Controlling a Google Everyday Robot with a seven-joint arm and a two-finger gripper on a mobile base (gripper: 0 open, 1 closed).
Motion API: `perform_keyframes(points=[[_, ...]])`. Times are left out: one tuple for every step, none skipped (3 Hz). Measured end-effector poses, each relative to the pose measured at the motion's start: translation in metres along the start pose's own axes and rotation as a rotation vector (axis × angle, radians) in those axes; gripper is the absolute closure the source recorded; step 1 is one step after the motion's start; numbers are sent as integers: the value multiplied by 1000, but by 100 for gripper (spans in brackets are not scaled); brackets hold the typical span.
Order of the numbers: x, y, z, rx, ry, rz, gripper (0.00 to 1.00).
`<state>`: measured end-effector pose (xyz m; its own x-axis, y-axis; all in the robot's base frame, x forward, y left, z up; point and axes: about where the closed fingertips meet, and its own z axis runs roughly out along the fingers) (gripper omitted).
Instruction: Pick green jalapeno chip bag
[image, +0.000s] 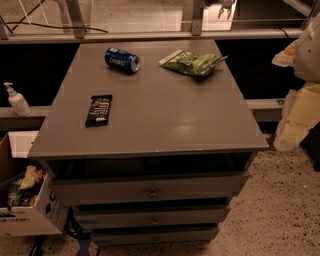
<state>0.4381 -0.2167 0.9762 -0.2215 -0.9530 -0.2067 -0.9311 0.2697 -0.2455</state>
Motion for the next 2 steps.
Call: perform_keyframes(points=[[-3,-2,5,4,-14,-9,0],[-10,-14,37,-6,-78,11,0]])
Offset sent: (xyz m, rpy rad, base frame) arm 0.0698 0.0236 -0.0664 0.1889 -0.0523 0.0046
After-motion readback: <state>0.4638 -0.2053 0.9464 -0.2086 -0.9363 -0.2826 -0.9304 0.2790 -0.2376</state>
